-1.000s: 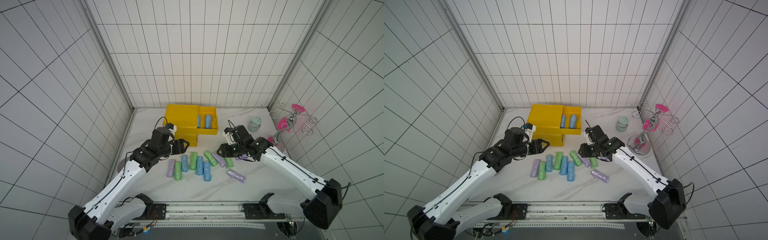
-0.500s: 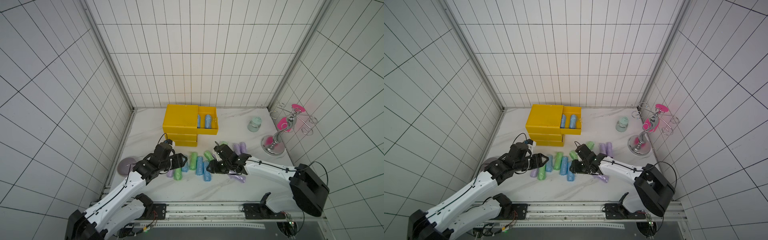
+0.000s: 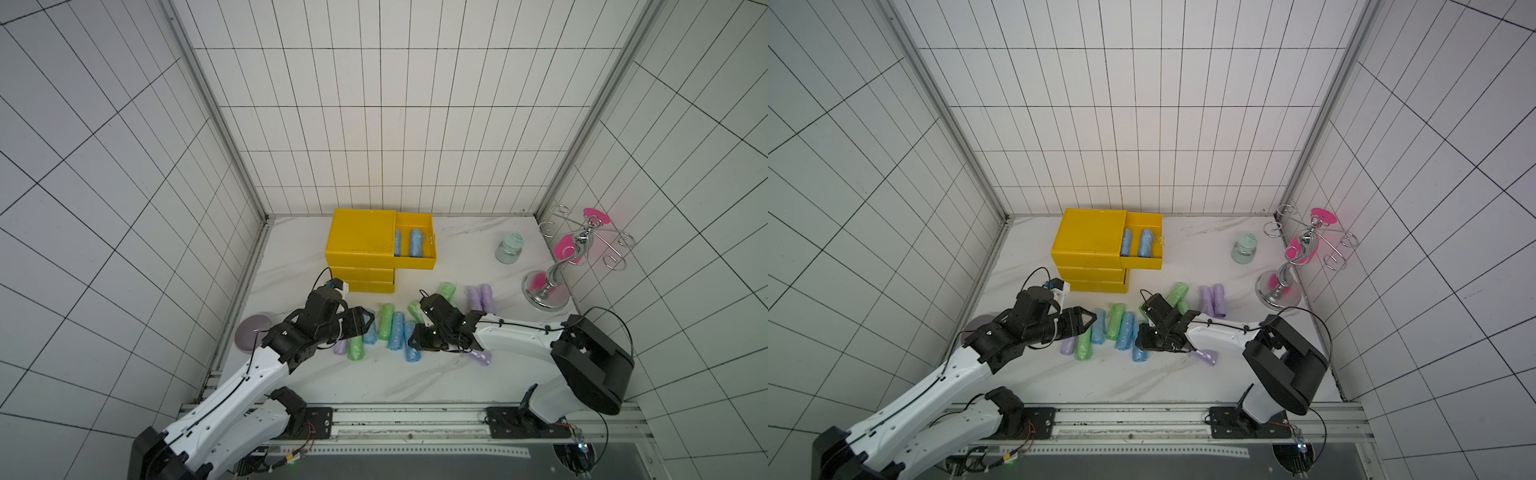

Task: Sort the rolls of trash bags by color and place them into the drawer
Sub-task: Pick up the roll of trash bags from the center of the board, then place the roll of trash bags in the drawer.

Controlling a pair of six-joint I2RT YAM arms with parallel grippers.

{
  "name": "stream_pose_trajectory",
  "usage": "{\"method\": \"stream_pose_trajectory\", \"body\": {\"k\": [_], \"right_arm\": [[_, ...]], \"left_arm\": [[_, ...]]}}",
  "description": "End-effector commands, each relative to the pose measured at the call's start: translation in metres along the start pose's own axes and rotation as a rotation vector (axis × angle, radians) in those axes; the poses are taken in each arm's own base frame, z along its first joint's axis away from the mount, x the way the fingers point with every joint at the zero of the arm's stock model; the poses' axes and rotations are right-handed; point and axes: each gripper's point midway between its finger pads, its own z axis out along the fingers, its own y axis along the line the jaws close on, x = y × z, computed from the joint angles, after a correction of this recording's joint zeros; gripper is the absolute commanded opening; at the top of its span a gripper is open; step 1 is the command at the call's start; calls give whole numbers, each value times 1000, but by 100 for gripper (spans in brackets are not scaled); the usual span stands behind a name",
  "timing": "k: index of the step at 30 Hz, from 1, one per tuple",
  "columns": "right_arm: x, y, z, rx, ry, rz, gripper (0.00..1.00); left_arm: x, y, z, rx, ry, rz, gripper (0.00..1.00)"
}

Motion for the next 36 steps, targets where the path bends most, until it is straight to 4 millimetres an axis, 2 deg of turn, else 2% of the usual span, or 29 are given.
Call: {"method": "stream_pose_trajectory", "body": {"k": [1, 4, 8, 13, 19, 23, 28, 32, 36], "right_arm": [[6, -7, 0, 22, -1, -3, 19], [5, -2, -10, 7, -9, -10, 14], [6, 10, -35, -22, -22, -40, 13], [4, 23, -77, -27, -59, -108, 13], [-20, 44, -138, -27, -178, -178, 16], [-50, 62, -171, -66, -250, -187, 16], [-102, 81, -200, -91, -324, -195, 16], [-144, 95, -210, -108, -363, -193, 17], [-190, 103, -204, -116, -376, -172, 18]], "left_arm": [[-9, -8, -3, 19, -34, 21, 65], [-15, -14, -7, 24, -46, 35, 64], [-30, -28, -15, 31, -76, 71, 65], [-57, -54, -29, 72, -148, 121, 65], [-87, -88, -40, 117, -188, 189, 65], [-109, -104, -42, 186, -180, 174, 65], [-141, -119, -52, 238, -210, 165, 65], [-164, -129, -61, 237, -246, 191, 65], [-183, -133, -65, 239, -271, 199, 65]]}}
